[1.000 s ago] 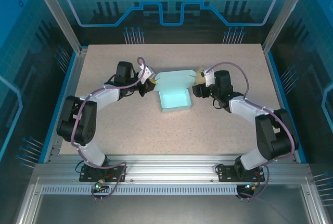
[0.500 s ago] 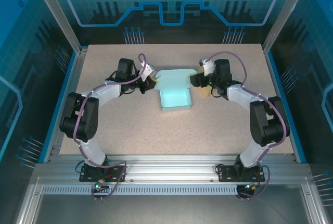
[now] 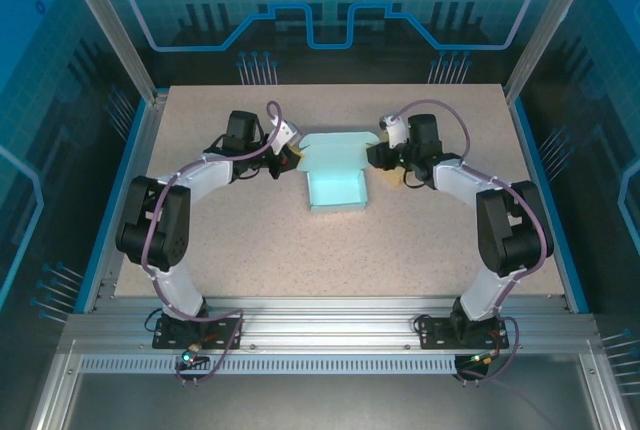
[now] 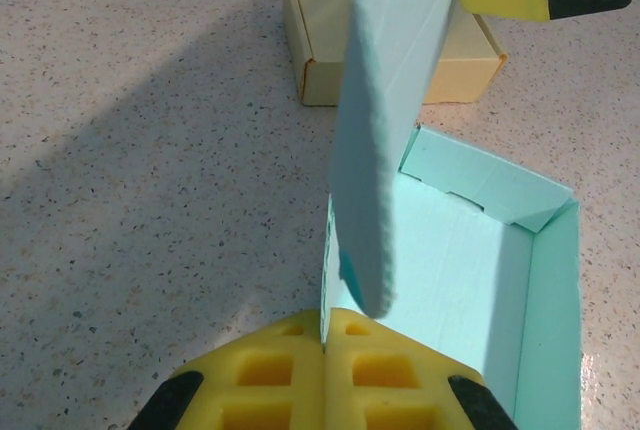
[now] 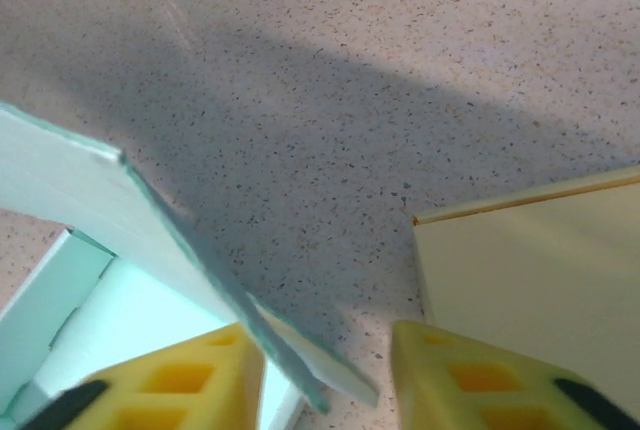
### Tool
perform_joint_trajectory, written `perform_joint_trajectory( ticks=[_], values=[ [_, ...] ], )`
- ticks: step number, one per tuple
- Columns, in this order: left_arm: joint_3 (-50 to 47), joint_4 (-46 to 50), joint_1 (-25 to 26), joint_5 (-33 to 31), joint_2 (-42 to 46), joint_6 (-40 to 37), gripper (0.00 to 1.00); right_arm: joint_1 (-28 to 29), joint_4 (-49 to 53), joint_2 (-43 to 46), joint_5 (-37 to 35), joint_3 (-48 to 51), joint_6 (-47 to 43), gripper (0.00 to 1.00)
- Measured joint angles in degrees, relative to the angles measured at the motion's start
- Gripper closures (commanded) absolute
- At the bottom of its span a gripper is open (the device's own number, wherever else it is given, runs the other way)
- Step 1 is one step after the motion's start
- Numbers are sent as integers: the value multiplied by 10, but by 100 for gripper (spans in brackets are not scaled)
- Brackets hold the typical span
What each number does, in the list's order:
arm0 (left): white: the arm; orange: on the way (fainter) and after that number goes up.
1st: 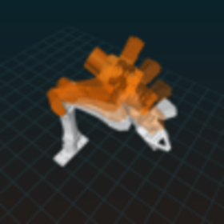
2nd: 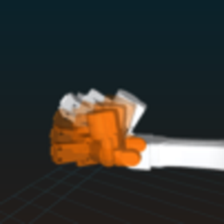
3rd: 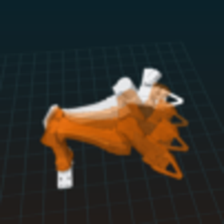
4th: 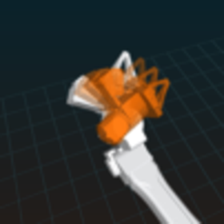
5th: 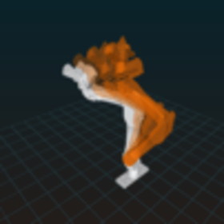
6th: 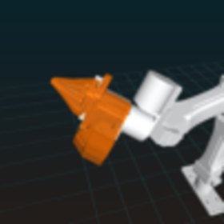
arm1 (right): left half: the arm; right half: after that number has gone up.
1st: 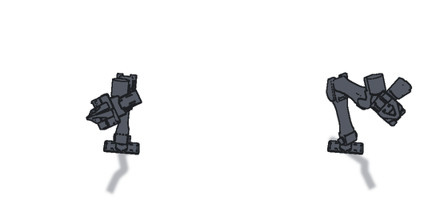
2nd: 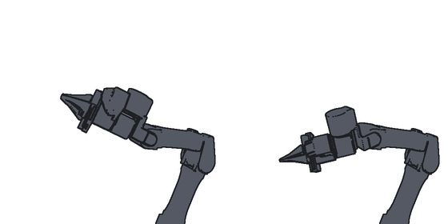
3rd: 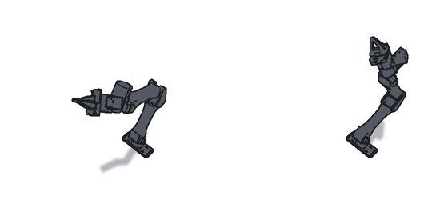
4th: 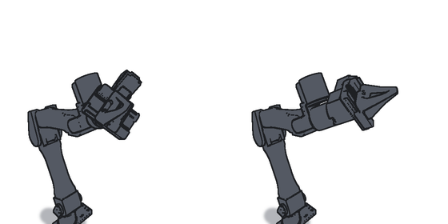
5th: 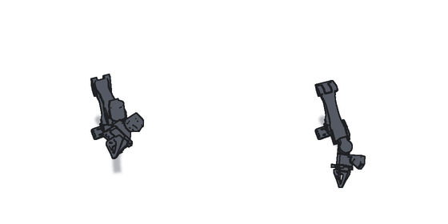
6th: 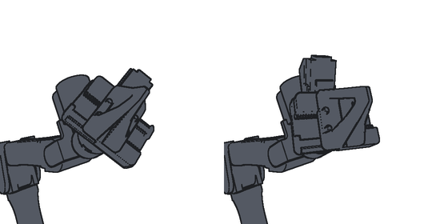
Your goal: Fold the paper box
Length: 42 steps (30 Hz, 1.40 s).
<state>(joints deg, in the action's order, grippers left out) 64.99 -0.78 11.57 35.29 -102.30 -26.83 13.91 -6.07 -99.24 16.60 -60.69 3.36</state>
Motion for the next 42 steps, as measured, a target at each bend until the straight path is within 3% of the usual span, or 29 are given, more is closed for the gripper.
perform_joint_trajectory(
  ticks=[7,15,20,28,42],
  values=[
    [-2,-7,7,-44,1,43,100,46,14,0,-59,-6,8,85],
    [-33,-31,55,-212,37,151,100,106,21,4,-171,-9,35,100],
    [-44,-43,94,-323,58,226,100,133,9,7,-234,-9,55,100],
    [-74,-111,118,-422,65,340,100,151,-18,-16,-282,-45,78,100],
    [-137,-224,136,-472,52,484,98,168,-71,-88,-343,-83,121,100]
  ],
)
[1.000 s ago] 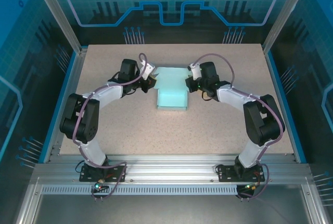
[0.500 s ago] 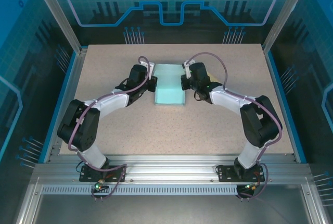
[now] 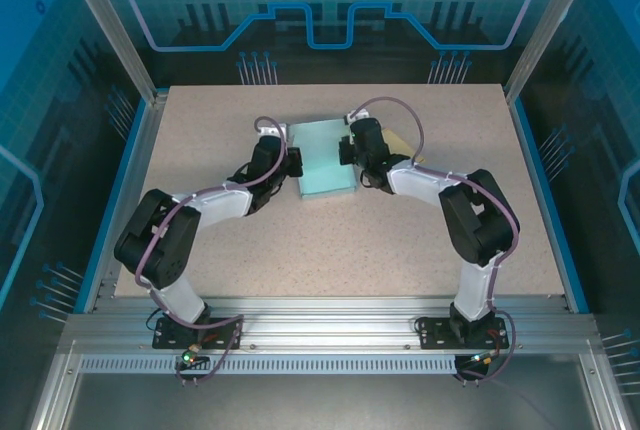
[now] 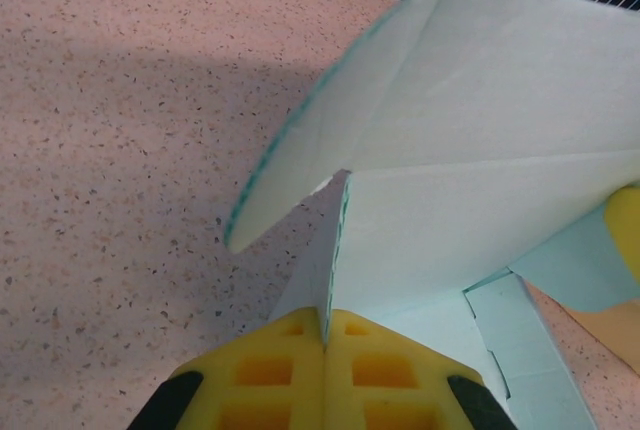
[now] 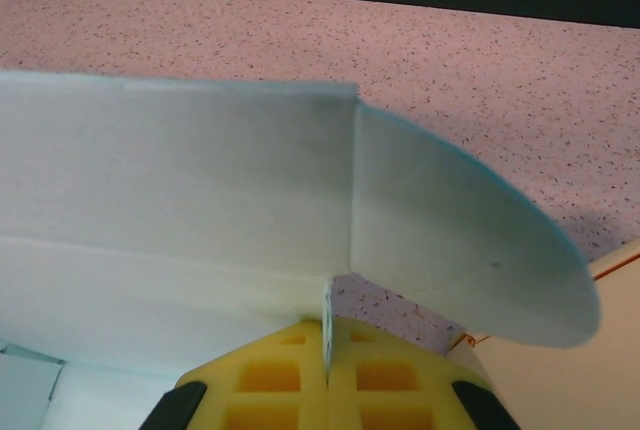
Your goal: Fold the paper box
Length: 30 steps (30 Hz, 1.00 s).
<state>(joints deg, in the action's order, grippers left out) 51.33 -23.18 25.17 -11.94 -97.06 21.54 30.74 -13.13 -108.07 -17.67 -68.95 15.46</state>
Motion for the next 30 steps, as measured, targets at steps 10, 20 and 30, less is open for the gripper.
perform_joint_trajectory(
  ticks=[10,20,30],
  values=[
    [-41,-91,2,-10,-20,78,97,26,-52,2,-44,43,0,100],
    [-73,-154,9,-13,-29,101,96,35,-61,25,-55,80,-1,100],
    [-156,-211,15,0,11,98,96,70,-81,78,-67,153,-2,100]
  ],
)
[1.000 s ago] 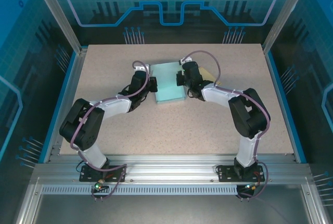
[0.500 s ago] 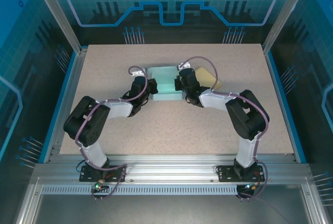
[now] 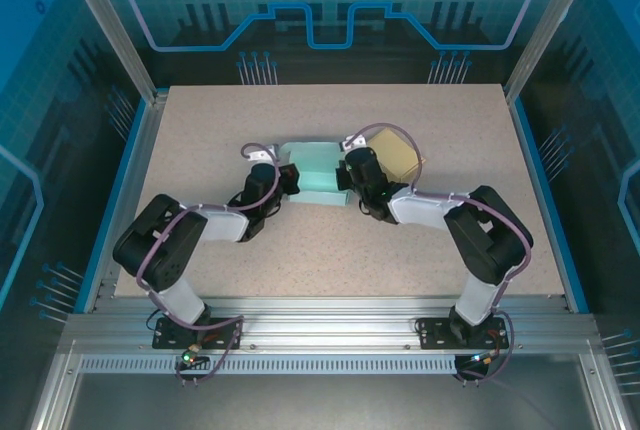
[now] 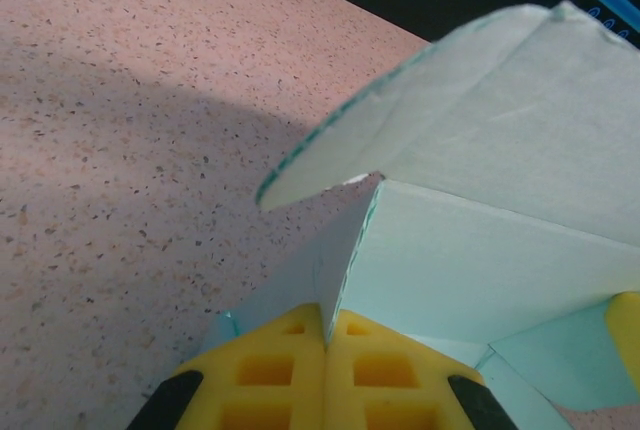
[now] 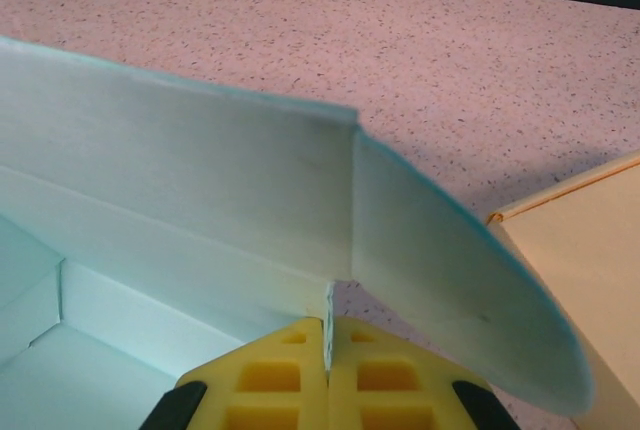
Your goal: Fold the paper box
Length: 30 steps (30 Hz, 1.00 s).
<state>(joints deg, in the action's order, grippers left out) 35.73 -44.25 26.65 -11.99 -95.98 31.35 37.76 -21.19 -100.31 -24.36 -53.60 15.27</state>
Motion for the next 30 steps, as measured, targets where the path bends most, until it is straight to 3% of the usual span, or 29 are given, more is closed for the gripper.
perform_joint_trajectory(
  ticks=[9,15,30],
  values=[
    [-27,-37,0,0,4,-5,96,28,-16,7,-40,18,42,100],
    [-33,-69,3,-5,-8,-13,96,34,26,6,-58,-7,57,100],
    [-37,-154,35,-68,-53,-13,96,34,29,-47,-126,-62,33,100]
  ],
)
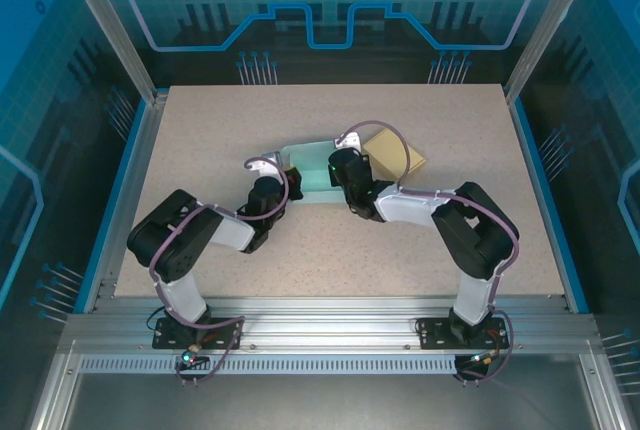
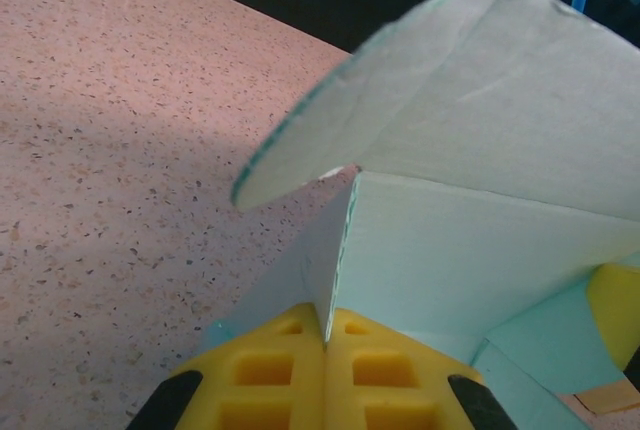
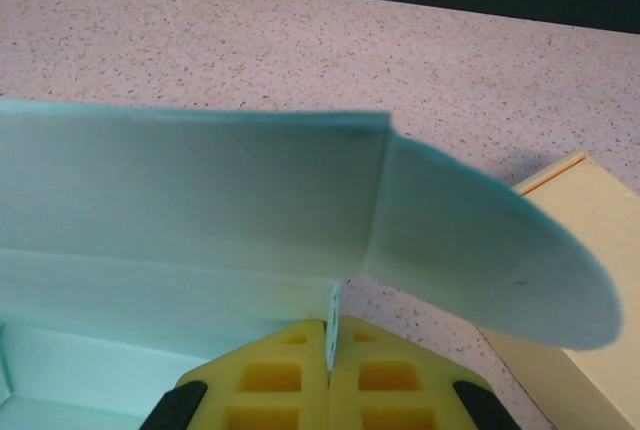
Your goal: Fold the paper box
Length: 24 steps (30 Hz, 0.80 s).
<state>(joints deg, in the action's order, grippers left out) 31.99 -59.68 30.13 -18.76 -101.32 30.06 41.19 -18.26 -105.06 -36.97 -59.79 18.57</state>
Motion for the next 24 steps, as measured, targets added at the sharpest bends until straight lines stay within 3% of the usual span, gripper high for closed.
perform_joint_trajectory(
  ticks=[9,15,18,24],
  values=[
    [-1,-8,19,-38,-7,-2,95,1,-65,-5,-8,35,10,100],
    [-30,-51,28,-49,-10,-4,88,21,-114,3,-33,74,18,98],
    [-47,-57,37,-48,-5,-5,79,30,-130,15,-36,101,20,97],
    [-71,-10,55,-24,19,-17,46,47,-152,23,-34,131,21,97]
  ],
)
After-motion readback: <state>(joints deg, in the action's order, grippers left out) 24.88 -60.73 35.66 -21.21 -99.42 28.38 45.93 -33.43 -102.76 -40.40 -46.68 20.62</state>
